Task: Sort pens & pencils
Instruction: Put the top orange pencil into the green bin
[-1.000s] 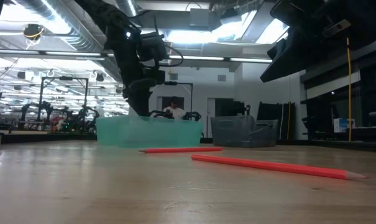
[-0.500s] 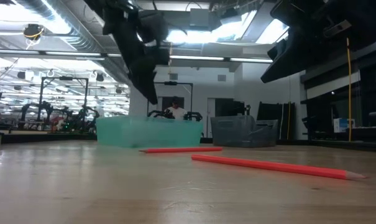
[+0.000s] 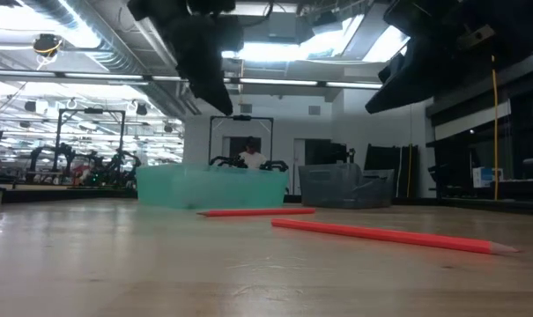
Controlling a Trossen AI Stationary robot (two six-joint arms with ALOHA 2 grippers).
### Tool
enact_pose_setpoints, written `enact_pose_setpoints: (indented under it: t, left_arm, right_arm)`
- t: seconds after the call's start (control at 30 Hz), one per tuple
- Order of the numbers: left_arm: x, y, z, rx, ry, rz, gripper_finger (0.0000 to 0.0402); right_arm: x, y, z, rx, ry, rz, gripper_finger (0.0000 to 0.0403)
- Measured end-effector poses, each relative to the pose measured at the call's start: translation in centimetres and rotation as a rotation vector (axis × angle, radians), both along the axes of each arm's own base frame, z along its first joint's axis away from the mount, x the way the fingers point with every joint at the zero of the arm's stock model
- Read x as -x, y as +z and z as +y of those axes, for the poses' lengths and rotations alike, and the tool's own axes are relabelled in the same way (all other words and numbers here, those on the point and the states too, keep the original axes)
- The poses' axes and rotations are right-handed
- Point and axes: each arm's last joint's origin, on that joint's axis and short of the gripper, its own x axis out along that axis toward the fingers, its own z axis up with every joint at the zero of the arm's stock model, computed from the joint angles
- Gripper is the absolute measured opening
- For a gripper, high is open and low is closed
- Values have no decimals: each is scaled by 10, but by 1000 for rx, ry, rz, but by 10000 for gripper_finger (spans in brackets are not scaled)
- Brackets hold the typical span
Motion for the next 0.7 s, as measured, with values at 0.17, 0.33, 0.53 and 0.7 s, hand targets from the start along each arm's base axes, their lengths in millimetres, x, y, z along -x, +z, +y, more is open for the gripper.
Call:
enact_pose_setpoints:
  t: [0.17, 0.33, 0.53, 0.7]
  left_arm:
    - [-5, 1, -32, -25, -39, -11, 93]
    - [-17, -6, -59, -53, -98, -48, 93]
    - [-36, -29, -75, -23, -101, -49, 93]
    - [-43, -48, -70, 22, -17, 9, 93]
  right_arm:
    - [1, 0, 1, -14, -4, 2, 23]
    - [1, 0, 1, -18, -7, 1, 38]
    - [0, 0, 1, -20, -7, -4, 50]
    - [1, 0, 2, -19, -6, 1, 50]
